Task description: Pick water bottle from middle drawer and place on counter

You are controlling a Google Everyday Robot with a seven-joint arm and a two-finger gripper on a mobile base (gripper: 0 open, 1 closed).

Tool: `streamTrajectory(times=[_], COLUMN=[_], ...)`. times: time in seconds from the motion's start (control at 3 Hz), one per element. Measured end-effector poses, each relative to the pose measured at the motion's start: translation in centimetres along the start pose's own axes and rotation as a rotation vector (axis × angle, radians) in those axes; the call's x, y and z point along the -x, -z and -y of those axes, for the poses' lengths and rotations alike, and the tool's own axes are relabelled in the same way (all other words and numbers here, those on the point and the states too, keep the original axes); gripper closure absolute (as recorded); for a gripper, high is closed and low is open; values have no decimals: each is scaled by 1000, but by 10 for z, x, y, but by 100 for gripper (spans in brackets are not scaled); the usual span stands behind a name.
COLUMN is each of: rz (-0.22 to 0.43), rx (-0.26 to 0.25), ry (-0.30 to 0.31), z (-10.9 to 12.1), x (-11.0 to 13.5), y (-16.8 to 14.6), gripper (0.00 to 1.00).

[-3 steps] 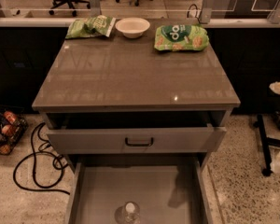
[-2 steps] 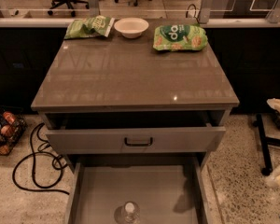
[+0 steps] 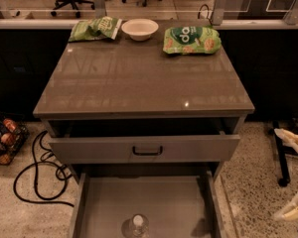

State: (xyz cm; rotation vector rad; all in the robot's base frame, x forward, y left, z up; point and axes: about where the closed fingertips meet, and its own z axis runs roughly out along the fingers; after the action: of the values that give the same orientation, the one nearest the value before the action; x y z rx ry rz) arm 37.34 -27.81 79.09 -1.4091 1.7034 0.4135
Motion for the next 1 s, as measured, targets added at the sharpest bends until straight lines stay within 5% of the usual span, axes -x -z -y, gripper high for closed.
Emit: streamTrajectory(times=[0.67,1.0], rz=[25,74], rx=[20,60], ry=[-4,8], z=[5,11], x=[-8,-34], y=[-3,-12], gripper=[0,0])
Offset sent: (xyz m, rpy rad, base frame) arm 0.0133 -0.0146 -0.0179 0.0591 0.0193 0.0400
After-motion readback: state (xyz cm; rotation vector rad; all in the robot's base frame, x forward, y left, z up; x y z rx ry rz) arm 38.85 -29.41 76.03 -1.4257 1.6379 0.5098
